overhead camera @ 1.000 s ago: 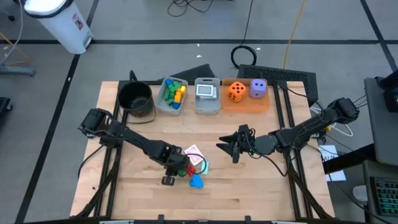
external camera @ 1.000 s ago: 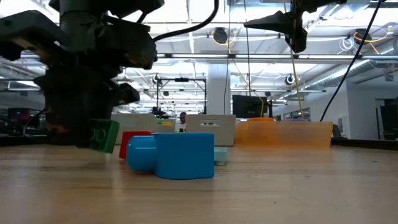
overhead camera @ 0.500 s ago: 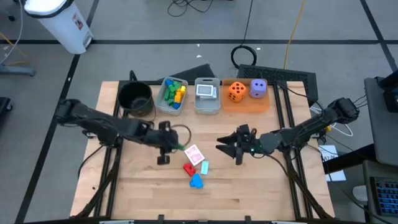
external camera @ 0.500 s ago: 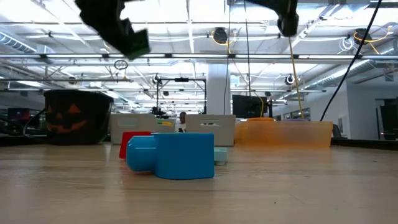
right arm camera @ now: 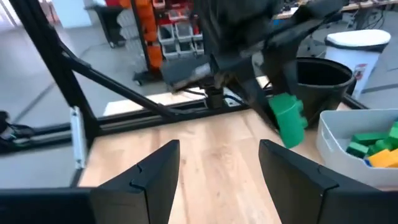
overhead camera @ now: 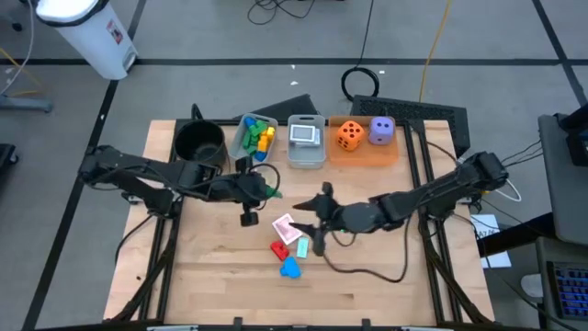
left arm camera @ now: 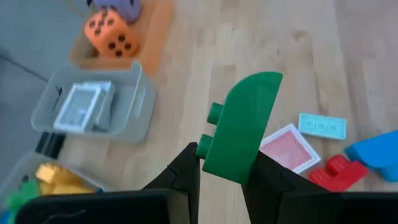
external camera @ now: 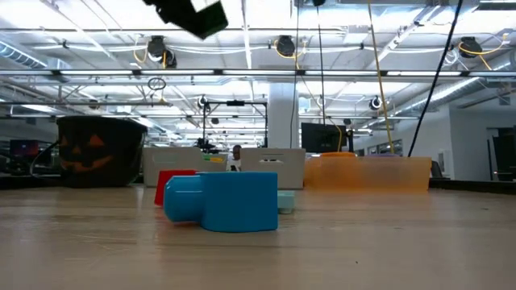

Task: Pick & Place Toys
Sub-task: Put the green game piece into the left gray bin

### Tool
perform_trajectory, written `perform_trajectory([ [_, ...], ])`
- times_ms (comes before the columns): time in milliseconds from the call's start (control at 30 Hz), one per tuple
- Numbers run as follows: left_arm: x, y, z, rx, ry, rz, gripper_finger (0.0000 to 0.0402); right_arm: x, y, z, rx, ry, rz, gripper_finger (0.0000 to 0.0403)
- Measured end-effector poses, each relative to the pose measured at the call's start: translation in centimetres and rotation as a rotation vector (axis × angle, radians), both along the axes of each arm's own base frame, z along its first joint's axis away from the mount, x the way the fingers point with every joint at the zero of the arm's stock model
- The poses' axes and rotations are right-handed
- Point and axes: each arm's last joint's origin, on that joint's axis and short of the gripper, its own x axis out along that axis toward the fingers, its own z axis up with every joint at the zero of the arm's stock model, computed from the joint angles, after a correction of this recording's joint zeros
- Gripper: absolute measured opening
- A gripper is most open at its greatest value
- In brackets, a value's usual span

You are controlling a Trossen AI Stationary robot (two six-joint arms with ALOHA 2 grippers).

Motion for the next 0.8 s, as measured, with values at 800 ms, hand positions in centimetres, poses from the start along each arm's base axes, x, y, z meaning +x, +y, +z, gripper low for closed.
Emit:
perform_trajectory([
  [800,1.9,-0.6,0.8,-0.009,-0.015,-0.114,0.0084,2.2,-2.0,-0.1,-0.186,-0.018,-0.153,0.0210],
])
